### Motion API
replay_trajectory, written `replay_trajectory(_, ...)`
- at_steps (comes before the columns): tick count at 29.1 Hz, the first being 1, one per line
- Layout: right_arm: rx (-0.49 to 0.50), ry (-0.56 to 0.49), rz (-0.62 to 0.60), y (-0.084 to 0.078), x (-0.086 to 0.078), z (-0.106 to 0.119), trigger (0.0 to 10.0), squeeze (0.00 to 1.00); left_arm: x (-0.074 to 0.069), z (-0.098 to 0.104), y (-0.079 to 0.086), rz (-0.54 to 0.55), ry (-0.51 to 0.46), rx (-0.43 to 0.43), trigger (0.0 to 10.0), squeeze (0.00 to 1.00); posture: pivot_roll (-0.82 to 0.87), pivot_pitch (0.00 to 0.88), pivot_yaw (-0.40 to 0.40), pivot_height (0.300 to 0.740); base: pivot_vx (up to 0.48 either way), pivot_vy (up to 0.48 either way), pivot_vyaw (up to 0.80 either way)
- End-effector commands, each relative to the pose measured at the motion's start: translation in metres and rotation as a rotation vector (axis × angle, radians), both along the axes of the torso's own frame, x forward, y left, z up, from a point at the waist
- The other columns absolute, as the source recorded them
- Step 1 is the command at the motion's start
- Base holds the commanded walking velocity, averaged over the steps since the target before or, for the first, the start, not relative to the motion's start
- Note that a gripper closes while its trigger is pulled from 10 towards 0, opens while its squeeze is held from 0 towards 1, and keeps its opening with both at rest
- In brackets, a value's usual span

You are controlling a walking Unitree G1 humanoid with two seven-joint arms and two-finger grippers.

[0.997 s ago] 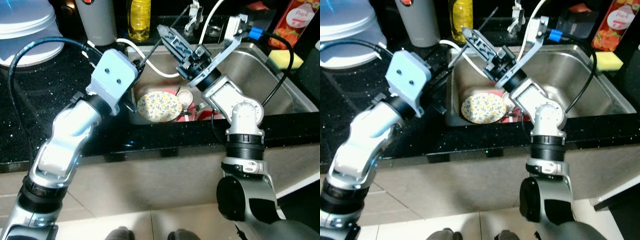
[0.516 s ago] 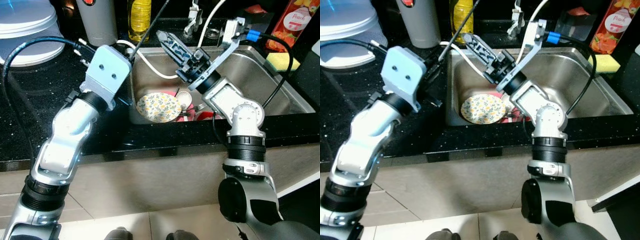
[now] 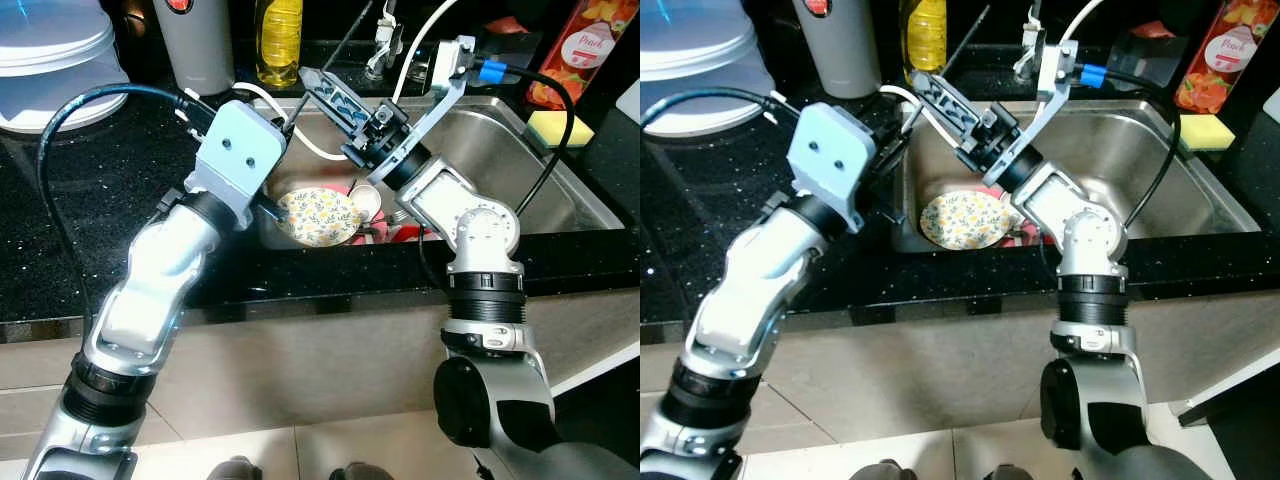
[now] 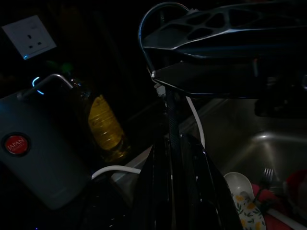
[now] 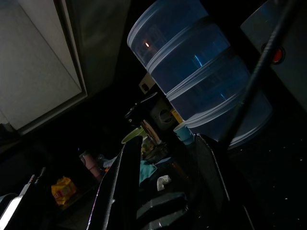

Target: Kitchen organization

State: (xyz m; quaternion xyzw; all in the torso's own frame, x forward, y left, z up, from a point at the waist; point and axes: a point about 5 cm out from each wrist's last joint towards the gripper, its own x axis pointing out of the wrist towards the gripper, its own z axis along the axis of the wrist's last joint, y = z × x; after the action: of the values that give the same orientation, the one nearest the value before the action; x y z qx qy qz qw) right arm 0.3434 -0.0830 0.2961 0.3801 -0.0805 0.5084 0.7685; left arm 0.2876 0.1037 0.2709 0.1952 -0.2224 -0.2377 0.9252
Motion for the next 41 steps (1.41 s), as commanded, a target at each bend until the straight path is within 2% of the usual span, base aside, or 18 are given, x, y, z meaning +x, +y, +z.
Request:
replay_trajectory(1,-0.027,-0.004,-0.01,0.002,0.0,-0.001,10.0,0.0,-0.003,-0.003,-0.007,-0.03,0.001,0.006,10.0,0.0,0.08,0.019,-0.047,0.74,0.0,0.0,0.0)
replay_trajectory(3,-0.029,-0.003,-0.013,0.002,0.0,-0.002,9.9,0.0,-0.003,-0.003,-0.008,-0.029,0.005,0.003,10.0,0.0,0.08,0.019,-0.047,0.74,0.0,0.0,0.0)
replay_trajectory(4,-0.03,-0.004,-0.014,0.002,0.0,-0.002,4.5,0.0,-0.002,-0.003,-0.008,-0.028,0.006,0.004,10.0,0.0,0.08,0.018,-0.048,0.74,0.0,0.0,0.0)
replay_trajectory(5,-0.03,-0.005,-0.014,0.002,0.0,-0.002,4.5,0.0,-0.002,-0.004,-0.008,-0.027,0.006,0.004,10.0,0.0,0.08,0.018,-0.048,0.74,0.0,0.0,0.0)
replay_trajectory(6,-0.032,-0.006,-0.019,0.002,0.0,-0.002,2.6,0.0,-0.002,-0.003,-0.008,-0.024,0.005,0.002,10.0,0.0,0.08,0.017,-0.048,0.74,0.0,0.0,0.0)
replay_trajectory(7,-0.032,-0.007,-0.021,0.002,0.001,-0.002,0.0,0.0,-0.002,-0.003,-0.008,-0.024,0.004,0.001,10.0,0.0,0.08,0.017,-0.048,0.74,0.0,0.0,0.0)
replay_trajectory(10,-0.032,-0.008,-0.021,0.002,0.0,-0.002,0.0,0.0,-0.002,-0.003,-0.008,-0.025,0.004,0.001,10.0,0.0,0.08,0.016,-0.048,0.74,0.0,0.0,0.0)
replay_trajectory(11,-0.033,-0.012,-0.022,0.002,0.0,-0.001,2.7,0.0,0.002,-0.002,-0.003,0.034,-0.005,-0.001,10.0,0.0,0.08,0.015,-0.048,0.74,0.0,0.0,0.0)
replay_trajectory(13,-0.035,-0.014,-0.022,0.002,0.0,0.0,2.7,0.0,0.004,-0.002,0.0,0.063,-0.011,-0.003,10.0,0.0,0.08,0.015,-0.048,0.74,0.0,0.0,0.0)
replay_trajectory(14,-0.037,-0.014,-0.026,0.001,0.001,0.0,10.0,0.0,0.007,0.0,0.005,0.099,-0.02,-0.015,10.0,0.0,0.08,0.015,-0.047,0.74,0.0,0.0,0.0)
replay_trajectory(23,-0.05,-0.013,-0.063,-0.005,0.005,0.0,10.0,0.0,0.012,0.011,0.023,0.203,-0.059,-0.054,10.0,0.0,0.08,0.008,-0.051,0.74,0.0,0.0,0.0)
replay_trajectory(24,-0.059,-0.022,-0.066,-0.004,0.005,0.0,10.0,0.25,0.011,0.012,0.021,0.192,-0.064,-0.06,10.0,0.0,0.08,0.005,-0.052,0.74,0.0,0.0,0.0)
replay_trajectory(25,-0.065,-0.028,-0.067,-0.004,0.004,0.0,10.0,0.25,0.01,0.013,0.02,0.182,-0.067,-0.063,10.0,0.0,0.08,0.004,-0.053,0.74,0.0,0.0,0.0)
replay_trajectory(26,-0.069,-0.039,-0.063,-0.003,0.003,0.001,10.0,1.0,0.009,0.014,0.016,0.161,-0.07,-0.063,10.0,0.0,0.08,0.001,-0.052,0.74,0.0,0.0,0.0)
replay_trajectory(31,-0.06,-0.041,-0.065,-0.002,0.004,0.002,10.0,1.0,-0.001,0.016,0.0,0.061,-0.081,-0.061,10.0,0.0,0.08,0.0,-0.052,0.74,0.0,0.0,0.0)
replay_trajectory(37,-0.064,-0.039,-0.065,-0.003,0.005,0.002,10.0,1.0,-0.004,0.017,-0.004,0.036,-0.087,-0.06,10.0,0.0,0.08,0.0,-0.051,0.74,0.0,0.0,0.0)
replay_trajectory(38,-0.068,-0.038,-0.069,-0.003,0.005,0.001,10.0,0.0,-0.006,0.018,-0.006,0.028,-0.087,-0.062,10.0,0.0,0.08,0.0,-0.053,0.74,0.0,0.0,0.0)
replay_trajectory(41,-0.07,-0.034,-0.073,-0.003,0.006,0.001,10.0,0.0,-0.007,0.016,-0.01,0.009,-0.08,-0.058,10.0,0.0,0.08,0.0,-0.052,0.74,0.0,0.0,0.0)
